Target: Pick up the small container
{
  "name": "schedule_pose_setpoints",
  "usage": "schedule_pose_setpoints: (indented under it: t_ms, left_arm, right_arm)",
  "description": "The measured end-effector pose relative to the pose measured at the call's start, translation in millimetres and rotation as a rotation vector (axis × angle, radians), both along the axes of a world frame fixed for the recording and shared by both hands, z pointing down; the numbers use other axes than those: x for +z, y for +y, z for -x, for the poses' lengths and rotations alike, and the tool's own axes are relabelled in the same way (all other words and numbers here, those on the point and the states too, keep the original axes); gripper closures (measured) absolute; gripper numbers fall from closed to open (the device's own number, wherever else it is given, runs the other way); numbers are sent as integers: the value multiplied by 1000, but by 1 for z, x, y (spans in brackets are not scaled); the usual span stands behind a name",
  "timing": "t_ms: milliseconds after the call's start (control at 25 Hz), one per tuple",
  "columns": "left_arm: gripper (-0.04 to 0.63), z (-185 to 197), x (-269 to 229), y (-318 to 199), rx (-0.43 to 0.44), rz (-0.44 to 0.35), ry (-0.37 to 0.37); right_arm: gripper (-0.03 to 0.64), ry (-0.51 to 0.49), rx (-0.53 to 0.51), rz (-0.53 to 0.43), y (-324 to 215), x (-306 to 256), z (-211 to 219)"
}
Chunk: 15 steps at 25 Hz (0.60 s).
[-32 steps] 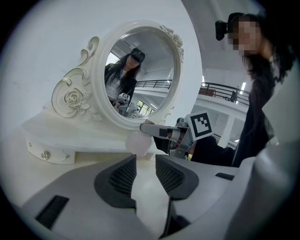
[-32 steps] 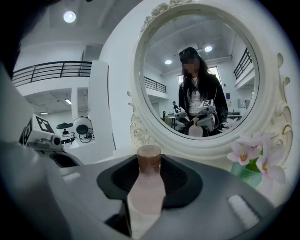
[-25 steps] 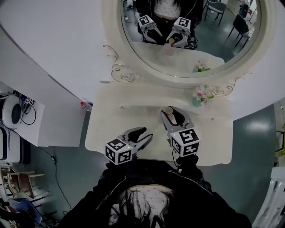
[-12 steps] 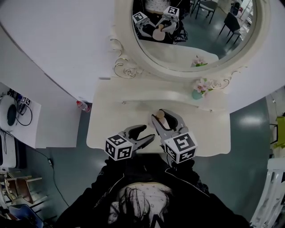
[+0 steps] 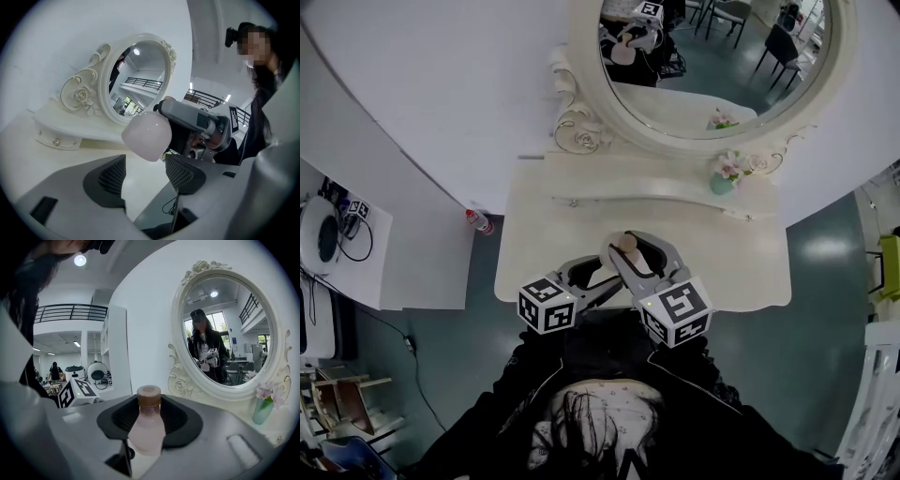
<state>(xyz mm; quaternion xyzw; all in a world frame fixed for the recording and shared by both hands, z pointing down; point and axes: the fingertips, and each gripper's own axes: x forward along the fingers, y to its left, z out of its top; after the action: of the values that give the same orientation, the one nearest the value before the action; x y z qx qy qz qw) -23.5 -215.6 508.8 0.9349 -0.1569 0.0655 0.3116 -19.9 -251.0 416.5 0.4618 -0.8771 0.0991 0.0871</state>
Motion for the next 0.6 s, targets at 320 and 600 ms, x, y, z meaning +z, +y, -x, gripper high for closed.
schedule_pose_setpoints:
  t_ms: [320, 600]
  left_arm:
    - [350, 17, -12, 23, 28, -44, 38]
    - [350, 22, -5, 44, 42, -37, 26]
  right_arm:
    - [468, 2, 10, -3, 27, -2, 24]
    - [468, 9, 30, 29, 47, 5, 28]
